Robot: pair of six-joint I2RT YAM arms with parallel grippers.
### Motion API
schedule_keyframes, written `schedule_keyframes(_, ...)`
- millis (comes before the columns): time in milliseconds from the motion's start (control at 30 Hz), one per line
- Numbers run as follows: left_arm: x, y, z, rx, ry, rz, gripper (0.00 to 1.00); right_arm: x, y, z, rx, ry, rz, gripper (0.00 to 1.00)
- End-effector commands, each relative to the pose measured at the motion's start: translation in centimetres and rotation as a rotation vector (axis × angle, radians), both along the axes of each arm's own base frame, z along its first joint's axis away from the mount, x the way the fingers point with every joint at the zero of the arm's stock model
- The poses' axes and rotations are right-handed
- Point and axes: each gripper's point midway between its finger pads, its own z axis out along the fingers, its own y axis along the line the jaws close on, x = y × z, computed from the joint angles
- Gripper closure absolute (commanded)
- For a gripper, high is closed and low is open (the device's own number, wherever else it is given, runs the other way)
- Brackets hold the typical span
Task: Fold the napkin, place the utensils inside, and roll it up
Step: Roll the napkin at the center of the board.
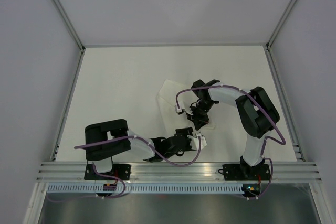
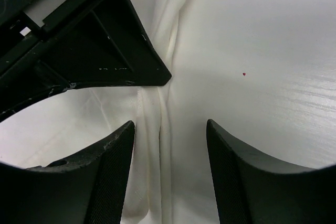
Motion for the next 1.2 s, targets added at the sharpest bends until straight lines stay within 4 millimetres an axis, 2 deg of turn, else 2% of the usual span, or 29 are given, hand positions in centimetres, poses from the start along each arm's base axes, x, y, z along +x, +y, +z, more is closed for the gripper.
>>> schedule_keyframes(0,0.7,-0.2,-0.2,0.023,-0.027,0.011,0.38,-0.3,-0.2,-1.8,-0.006,0.011,0.022,0.91)
schedule_keyframes(133,1.9,1.0,-1.4,0.046,-0.035,0.08,0.38,-0.5,-0.4,-1.9,-0.008,0.015,0.021,0.91)
schedule_keyframes(300,2.2,2.1,-2.5,0.076,-0.022,0.111,0.43,-0.5,-0.4,-1.9,-0.009,0.013,0.021,0.91)
schedule_keyframes(567,1.1,2.5,-4.9,0.143,0.044,0.081,0.59,-0.6,-0.6,-2.1,-0.011,0.018,0.022,0.91)
schedule_keyframes(833,1.0,2.7,-6.2,0.199,0.105,0.07,0.74,-0.4,-0.5,-1.8,-0.006,0.01,0.021,0.91)
schedule_keyframes(900,1.0,2.4,-6.1,0.197,0.12,0.068,0.81,-0.4,-0.4,-1.8,-0.006,0.009,0.023,0.92)
schedule_keyframes(933,1.0,2.7,-6.5,0.21,0.133,0.073,0.9,-0.3,-0.5,-1.7,-0.005,0.008,0.02,0.92)
schedule_keyframes(1033,0.9,2.6,-6.7,0.215,0.154,0.069,0.97,-0.3,-0.4,-1.6,-0.004,0.006,0.02,0.92)
schedule_keyframes(1167,0.4,2.5,-6.7,0.211,0.198,0.056,0.98,-0.2,-0.4,-1.3,-0.002,0.0,0.011,0.89)
